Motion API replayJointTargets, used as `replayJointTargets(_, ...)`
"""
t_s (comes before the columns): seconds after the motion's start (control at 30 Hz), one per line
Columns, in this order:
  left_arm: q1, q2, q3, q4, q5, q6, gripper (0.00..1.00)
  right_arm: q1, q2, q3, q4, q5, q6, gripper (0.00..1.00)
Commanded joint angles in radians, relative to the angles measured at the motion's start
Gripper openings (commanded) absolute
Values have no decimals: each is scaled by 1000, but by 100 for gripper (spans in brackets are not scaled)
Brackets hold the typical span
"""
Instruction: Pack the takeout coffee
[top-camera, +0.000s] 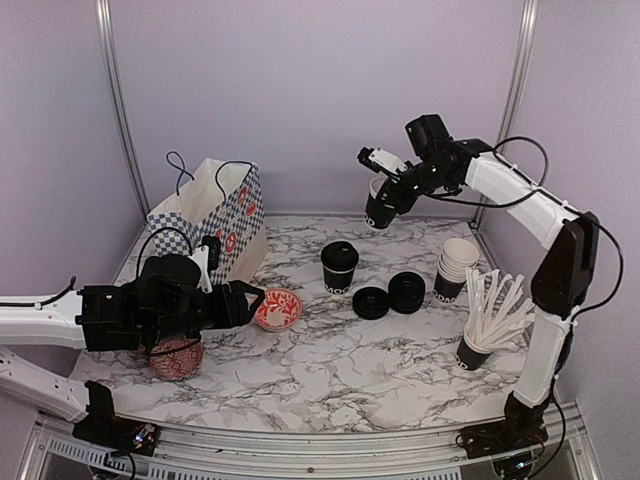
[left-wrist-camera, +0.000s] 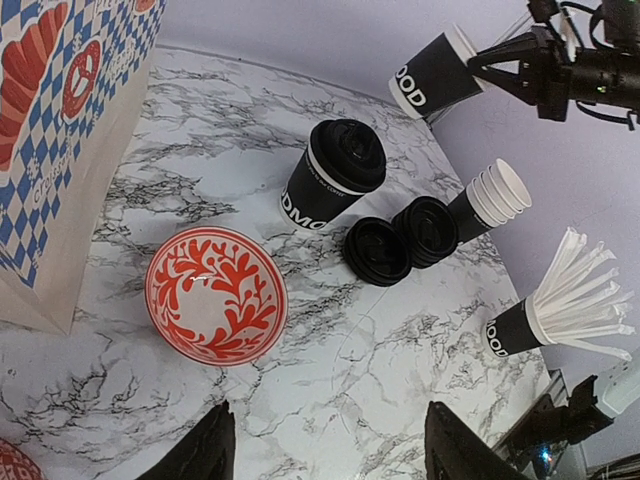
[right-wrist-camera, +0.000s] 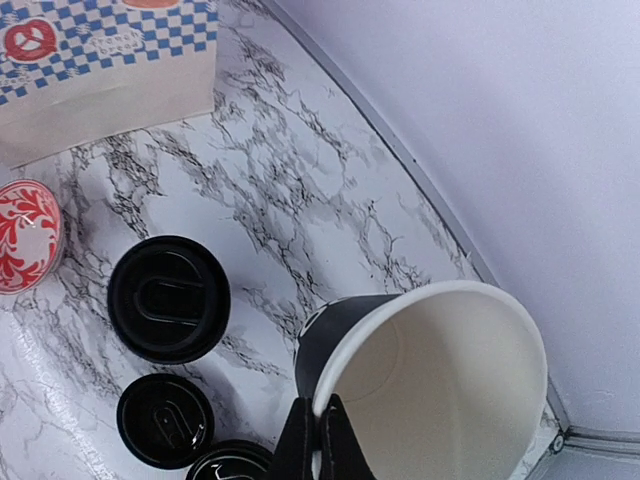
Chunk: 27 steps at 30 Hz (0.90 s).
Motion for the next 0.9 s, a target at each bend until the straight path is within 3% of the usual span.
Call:
replayJointTargets(0.0, 9, 9, 48, -3, -62, 80, 66, 119, -188, -121, -3, 13, -86, 0)
replayJointTargets(0.27, 56, 6, 74, -61, -119, 99, 69, 456, -452, -491, -66, -73, -256, 0)
replayJointTargets(0.43, 74, -6, 81, -76, -120, 106, 69, 622, -481, -697, 15, 0, -276, 0)
replayJointTargets(0.67, 80, 3, 78, -83, -105, 99, 70, 726, -425, -781, 86, 35, -300, 0)
replayJointTargets(0.87, 81, 4, 64, -84, -96, 82, 70, 742, -408, -809, 115, 2, -283, 0)
